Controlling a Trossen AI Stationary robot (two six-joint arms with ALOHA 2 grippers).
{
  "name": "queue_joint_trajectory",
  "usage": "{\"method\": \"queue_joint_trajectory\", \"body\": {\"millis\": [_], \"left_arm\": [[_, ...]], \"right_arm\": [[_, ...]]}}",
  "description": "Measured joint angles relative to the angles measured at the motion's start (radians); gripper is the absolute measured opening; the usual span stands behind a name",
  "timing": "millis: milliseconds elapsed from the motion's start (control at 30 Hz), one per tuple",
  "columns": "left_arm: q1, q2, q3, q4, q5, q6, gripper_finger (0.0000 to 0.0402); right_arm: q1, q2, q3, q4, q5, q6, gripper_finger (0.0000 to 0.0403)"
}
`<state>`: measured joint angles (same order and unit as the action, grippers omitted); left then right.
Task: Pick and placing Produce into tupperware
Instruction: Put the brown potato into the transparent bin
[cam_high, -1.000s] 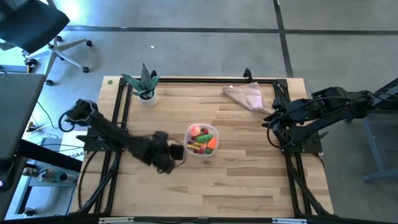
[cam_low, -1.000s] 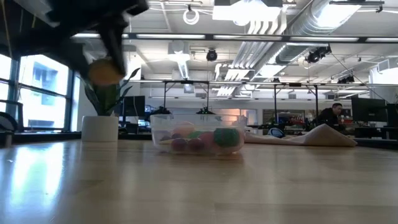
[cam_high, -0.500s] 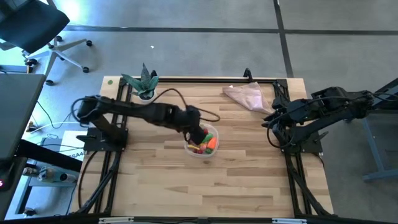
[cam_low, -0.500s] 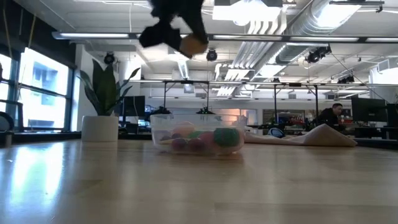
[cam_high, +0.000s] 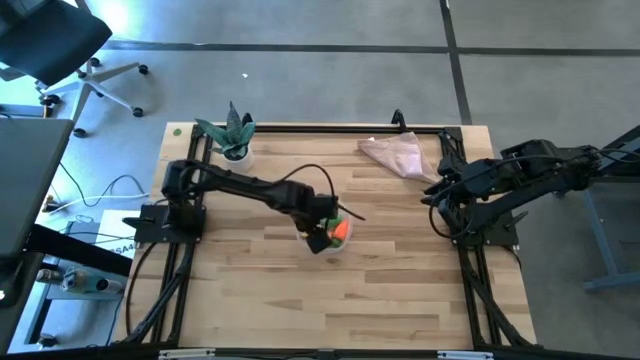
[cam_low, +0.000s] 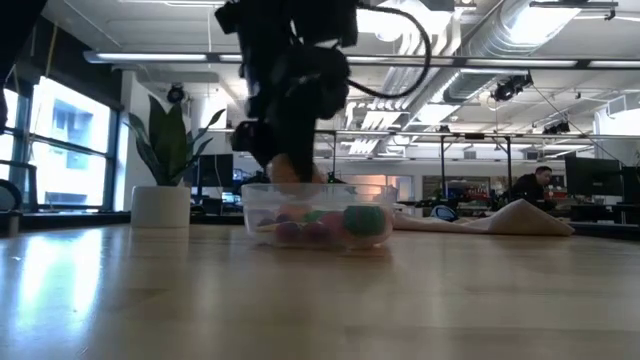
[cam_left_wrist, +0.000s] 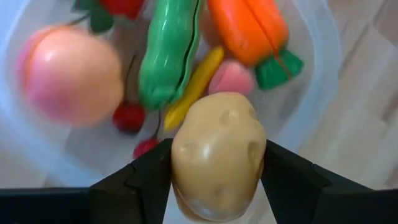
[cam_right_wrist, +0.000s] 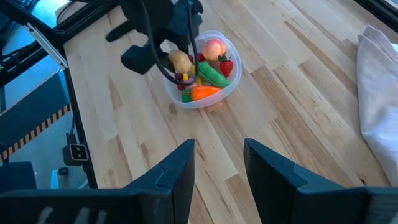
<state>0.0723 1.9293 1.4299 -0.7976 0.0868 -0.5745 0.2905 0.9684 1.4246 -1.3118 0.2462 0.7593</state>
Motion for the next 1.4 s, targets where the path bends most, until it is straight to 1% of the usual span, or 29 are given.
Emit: {"method": "queue_joint_trajectory", "body": {"millis": [167,400,700,1133,1300,1400], "left_arm": [[0.0,0.037,0.003,-0.002,0.001,0.015,0.0199],[0.0,0.051,0.001,-0.017,-0.026,0.025,0.0219],[0.0,0.051,0.001,-0.007,-0.027,0.028,0.0208],[0.0,0.051,0.001,-0.007,-0.024,0.02,0.026],[0.0,0.05,0.002,-0.009,-0.023,0.02,0.0269],[0.0,0.05,0.029,-0.046,0.0,0.017,0.0269]], "right_arm": [[0.0,0.001,0.0,0.0,0.0,0.0,0.013],[0.0,0.001,0.0,0.0,0.0,0.0,0.013],[0.0,0.001,0.0,0.0,0.0,0.0,0.013],[0.0,0.001,0.0,0.0,0.0,0.0,0.013],[0.0,0.001,0.0,0.0,0.0,0.0,0.013],[0.0,0.001,0.0,0.0,0.0,0.0,0.013]]}}
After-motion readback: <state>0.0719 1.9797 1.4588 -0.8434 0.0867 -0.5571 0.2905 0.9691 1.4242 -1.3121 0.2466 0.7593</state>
